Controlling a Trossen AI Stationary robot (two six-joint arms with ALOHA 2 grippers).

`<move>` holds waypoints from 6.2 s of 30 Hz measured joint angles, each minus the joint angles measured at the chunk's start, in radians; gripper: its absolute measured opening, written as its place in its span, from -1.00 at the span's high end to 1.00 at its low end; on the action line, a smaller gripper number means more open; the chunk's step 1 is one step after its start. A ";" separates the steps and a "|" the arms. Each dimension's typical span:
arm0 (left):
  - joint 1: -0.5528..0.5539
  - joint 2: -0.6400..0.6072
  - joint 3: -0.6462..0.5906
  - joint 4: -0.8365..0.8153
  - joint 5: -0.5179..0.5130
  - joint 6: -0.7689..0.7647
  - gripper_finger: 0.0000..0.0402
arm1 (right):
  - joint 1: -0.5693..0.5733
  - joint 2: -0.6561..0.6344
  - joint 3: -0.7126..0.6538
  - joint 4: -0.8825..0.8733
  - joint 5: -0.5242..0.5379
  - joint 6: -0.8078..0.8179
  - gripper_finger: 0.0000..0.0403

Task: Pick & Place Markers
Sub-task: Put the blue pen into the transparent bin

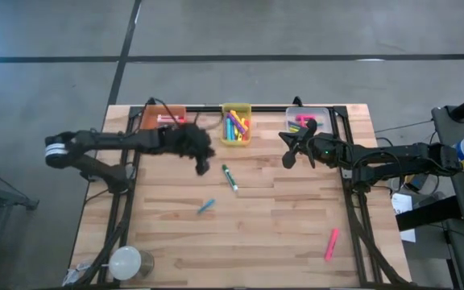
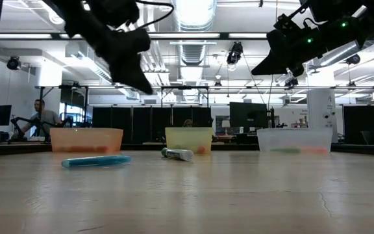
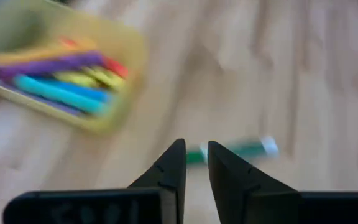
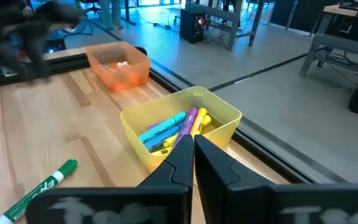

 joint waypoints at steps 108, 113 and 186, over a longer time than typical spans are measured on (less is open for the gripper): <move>0.022 0.111 -0.489 1.316 0.195 0.142 0.89 | 0.001 0.453 0.237 0.181 -0.401 0.027 0.20; 0.022 0.111 -0.497 1.322 0.204 0.150 0.89 | 0.023 0.484 0.289 0.182 -0.449 -0.005 -0.01; 0.055 0.037 -0.526 1.257 0.188 0.137 0.59 | 0.075 0.742 0.524 0.311 -0.376 -0.201 0.76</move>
